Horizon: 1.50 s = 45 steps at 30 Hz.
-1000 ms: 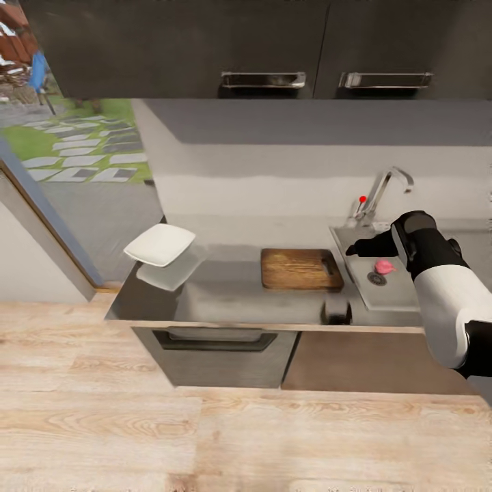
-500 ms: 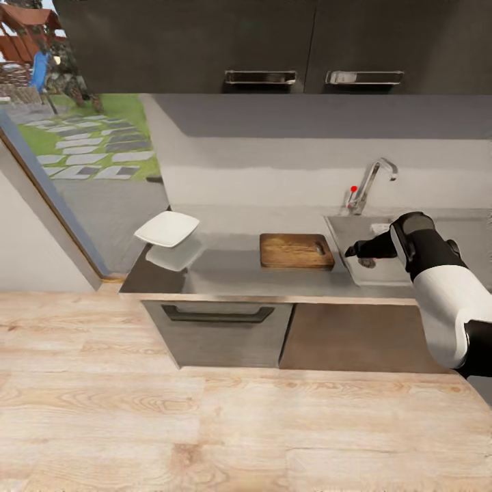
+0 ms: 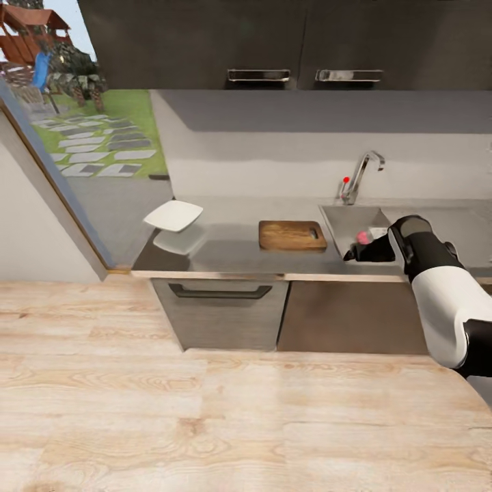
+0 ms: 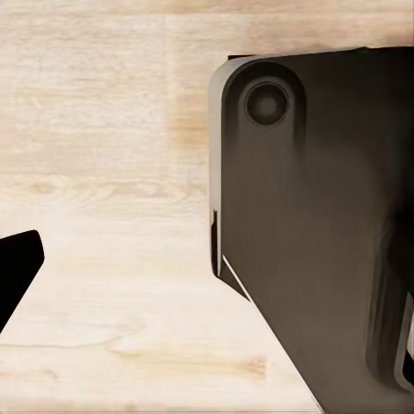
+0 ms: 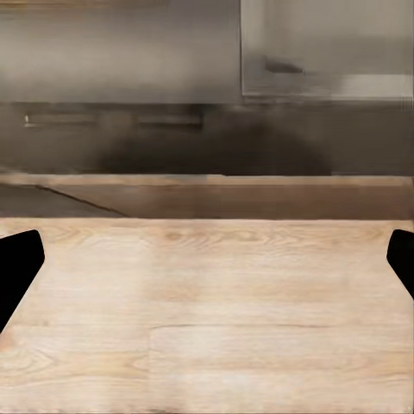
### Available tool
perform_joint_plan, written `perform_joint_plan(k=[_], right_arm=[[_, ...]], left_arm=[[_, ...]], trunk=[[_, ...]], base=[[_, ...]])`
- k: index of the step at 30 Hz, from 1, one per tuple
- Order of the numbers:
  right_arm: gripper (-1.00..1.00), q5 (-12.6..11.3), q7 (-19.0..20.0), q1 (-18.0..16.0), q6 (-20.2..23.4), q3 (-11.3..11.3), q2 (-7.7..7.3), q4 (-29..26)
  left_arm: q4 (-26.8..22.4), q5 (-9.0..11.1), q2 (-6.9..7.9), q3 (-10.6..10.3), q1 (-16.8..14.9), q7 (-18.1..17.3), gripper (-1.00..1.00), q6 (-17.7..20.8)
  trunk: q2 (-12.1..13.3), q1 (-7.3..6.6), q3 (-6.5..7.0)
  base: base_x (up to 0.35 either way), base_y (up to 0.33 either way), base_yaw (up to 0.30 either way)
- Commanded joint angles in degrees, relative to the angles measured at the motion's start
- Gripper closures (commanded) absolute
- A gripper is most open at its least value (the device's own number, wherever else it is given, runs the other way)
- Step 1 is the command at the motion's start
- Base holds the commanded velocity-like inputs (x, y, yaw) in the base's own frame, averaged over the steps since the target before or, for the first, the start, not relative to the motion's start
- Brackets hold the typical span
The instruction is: In the kitchen, take the Vidalia onion out of the sink, dice it on the chopping board with the paring knife, put the diced onion into the bowl on the countertop, then place both the paring knife and the chopping board into the sink.
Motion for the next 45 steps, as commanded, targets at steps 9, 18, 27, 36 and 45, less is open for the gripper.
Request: perform_joint_plan(k=[9,18,27,36,45], right_arm=[[-1.0,0.6,0.3,0.0,0.0,-0.3,0.0,1.6],[-1.0,0.8,-0.6,0.0,-12.2,-0.3,-0.22,13.3],[-1.0,0.7,-4.6,7.9,-39.8,-0.4,-0.48,29.2],[-1.0,0.1,-5.9,28.5,-60.8,-0.6,0.24,29.8],[-1.0,-6.4,-8.0,48.0,-83.1,-0.7,3.29,29.9]], left_arm=[[0.0,0.1,-0.03,0.0,0.0,0.0,-1.0,-0.1],[0.0,0.1,-0.03,0.0,0.0,0.0,-1.0,-0.1],[0.0,0.1,0.04,0.1,0.0,0.0,-1.0,-0.1],[0.0,0.1,0.04,0.1,0.0,0.1,-1.0,-0.2],[-0.6,0.3,-0.09,0.5,0.0,0.3,-1.0,-0.1]], trunk=[[-0.1,0.0,-0.1],[-0.1,0.0,-0.1],[-0.1,0.0,-0.1],[-0.1,0.0,-0.1],[-0.1,0.0,-0.1]], base=[[-0.293,0.0,0.0],[-0.28,0.0,0.0],[-0.033,0.0,0.0],[-0.001,0.0,0.0],[0.0,0.0,0.0]])
